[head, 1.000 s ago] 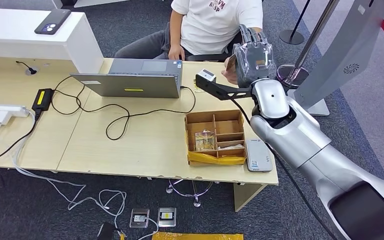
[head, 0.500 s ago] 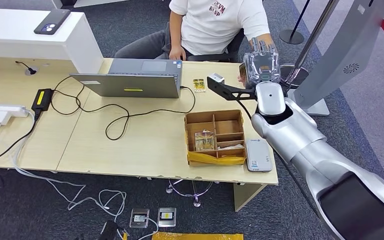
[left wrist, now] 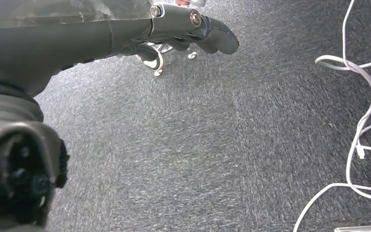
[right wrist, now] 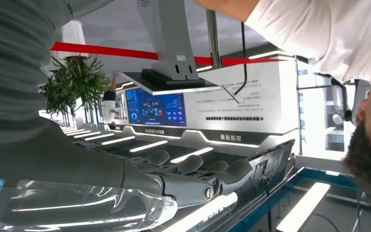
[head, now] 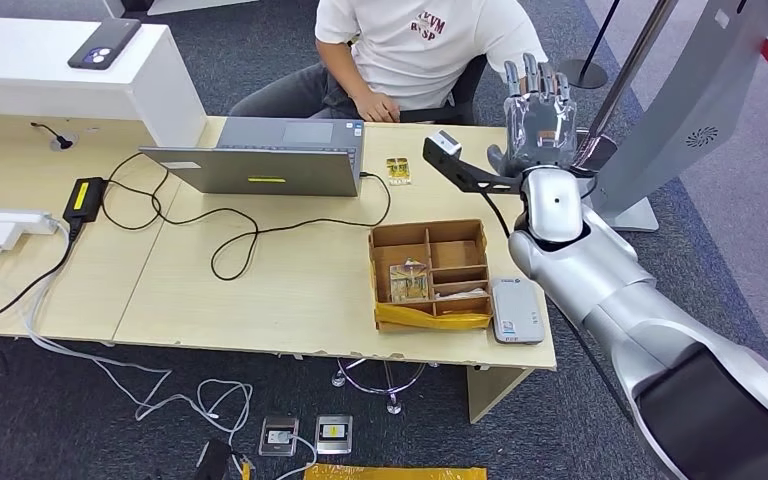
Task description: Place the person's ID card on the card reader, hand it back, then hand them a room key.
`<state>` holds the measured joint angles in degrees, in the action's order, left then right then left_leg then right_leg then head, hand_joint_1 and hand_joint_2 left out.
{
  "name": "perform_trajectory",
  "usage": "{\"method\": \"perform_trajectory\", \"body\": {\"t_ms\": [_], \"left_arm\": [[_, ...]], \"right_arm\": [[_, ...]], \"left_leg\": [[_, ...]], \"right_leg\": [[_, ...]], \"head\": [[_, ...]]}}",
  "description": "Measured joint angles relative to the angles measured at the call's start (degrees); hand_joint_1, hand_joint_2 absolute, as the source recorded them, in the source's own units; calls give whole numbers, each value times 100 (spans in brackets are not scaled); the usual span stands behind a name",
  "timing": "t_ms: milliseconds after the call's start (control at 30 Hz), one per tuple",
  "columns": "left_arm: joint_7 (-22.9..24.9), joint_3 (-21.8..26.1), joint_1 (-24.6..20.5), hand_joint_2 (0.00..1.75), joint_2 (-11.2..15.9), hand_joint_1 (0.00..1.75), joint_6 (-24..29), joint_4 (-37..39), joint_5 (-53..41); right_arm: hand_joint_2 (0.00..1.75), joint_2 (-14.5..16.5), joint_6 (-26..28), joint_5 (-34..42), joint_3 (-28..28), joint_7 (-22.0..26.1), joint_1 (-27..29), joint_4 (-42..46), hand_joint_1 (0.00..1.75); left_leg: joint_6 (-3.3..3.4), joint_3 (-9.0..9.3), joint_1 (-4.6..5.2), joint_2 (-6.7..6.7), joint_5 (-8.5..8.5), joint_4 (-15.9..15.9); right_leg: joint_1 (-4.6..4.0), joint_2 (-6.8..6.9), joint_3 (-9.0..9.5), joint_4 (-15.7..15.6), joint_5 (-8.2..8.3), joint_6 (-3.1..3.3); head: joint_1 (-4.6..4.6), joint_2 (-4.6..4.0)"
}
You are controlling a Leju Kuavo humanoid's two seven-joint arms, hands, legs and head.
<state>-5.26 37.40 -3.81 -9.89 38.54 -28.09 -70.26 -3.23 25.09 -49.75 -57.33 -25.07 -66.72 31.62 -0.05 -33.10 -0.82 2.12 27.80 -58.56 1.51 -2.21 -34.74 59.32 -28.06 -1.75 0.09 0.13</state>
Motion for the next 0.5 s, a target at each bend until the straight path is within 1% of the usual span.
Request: {"method": "perform_trajectory", "body": {"t_ms": [133,233,300,367,500], "left_arm": [[-22,7,67,0,-3,0,1,-72,27],[-133,62,162,0,-25,0,0,-146,44],[-240,158,236,0,-54,0,1,-191,55],[-331,286,299,0,-90,0,0,-236,16],[-422,578,339,0,-150,0,1,-294,-166]], "right_arm": [[175,-106,518,34,29,31,71,74,0],[175,-309,1003,-28,191,-78,288,393,0],[175,-515,1132,-167,425,-181,586,805,0],[175,-746,1150,-242,727,-217,957,1290,0],[175,-1165,1150,-34,1517,-43,1833,2189,0]], "left_leg": [[0,2,0,-3,0,0],[0,6,-1,-2,1,-1],[0,8,-2,0,2,-1],[0,7,-2,1,2,-1],[4,12,-4,9,5,-1]], "right_leg": [[0,-5,0,0,0,0],[-1,-6,4,-5,0,0],[-3,-5,9,-11,0,0],[-3,-4,11,-15,0,0],[-6,9,25,-26,0,-1]], "head": [[-1,1],[-1,1],[0,1],[-1,1],[0,-1]]}}
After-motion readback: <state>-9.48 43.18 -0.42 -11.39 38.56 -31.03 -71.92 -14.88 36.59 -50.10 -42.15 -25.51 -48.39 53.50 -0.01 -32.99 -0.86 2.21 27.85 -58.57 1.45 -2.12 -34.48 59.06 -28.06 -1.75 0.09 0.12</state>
